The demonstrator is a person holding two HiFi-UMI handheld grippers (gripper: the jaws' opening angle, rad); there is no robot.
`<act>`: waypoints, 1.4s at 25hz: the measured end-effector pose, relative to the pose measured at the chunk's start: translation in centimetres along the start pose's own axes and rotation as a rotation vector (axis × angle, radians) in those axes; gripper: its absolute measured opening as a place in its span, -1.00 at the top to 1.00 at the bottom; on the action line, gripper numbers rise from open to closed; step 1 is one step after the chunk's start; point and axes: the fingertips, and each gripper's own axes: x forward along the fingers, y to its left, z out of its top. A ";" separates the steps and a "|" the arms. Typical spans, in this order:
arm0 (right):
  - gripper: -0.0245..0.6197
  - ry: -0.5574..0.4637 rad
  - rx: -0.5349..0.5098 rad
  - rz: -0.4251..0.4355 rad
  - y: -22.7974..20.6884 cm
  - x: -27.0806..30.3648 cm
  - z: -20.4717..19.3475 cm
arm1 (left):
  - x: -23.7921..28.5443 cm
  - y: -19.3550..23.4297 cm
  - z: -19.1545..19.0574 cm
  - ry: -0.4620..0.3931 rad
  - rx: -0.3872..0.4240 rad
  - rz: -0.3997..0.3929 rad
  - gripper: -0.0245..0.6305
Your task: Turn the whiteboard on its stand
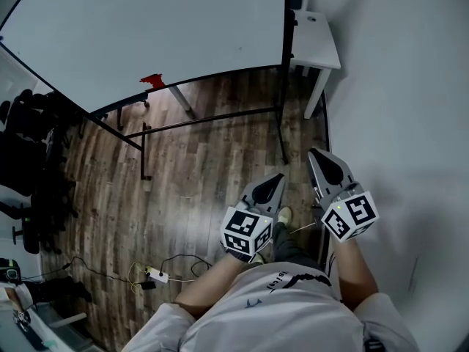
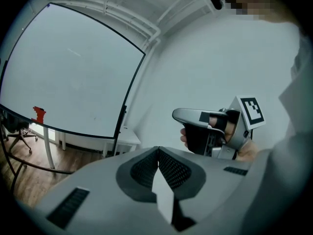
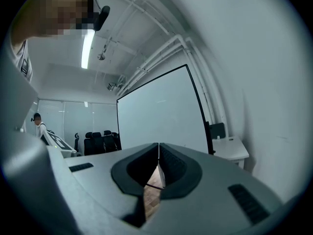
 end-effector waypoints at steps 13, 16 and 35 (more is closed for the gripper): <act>0.87 -0.034 0.009 0.047 -15.3 9.3 3.9 | 16.4 5.5 3.1 0.029 0.019 0.086 0.89; 0.87 -0.047 0.014 0.045 -17.3 10.5 4.3 | 18.5 6.6 2.9 0.043 0.025 0.103 0.89; 0.66 -0.049 0.007 0.053 -28.6 32.9 7.0 | 32.4 20.7 7.7 0.071 0.063 0.027 0.88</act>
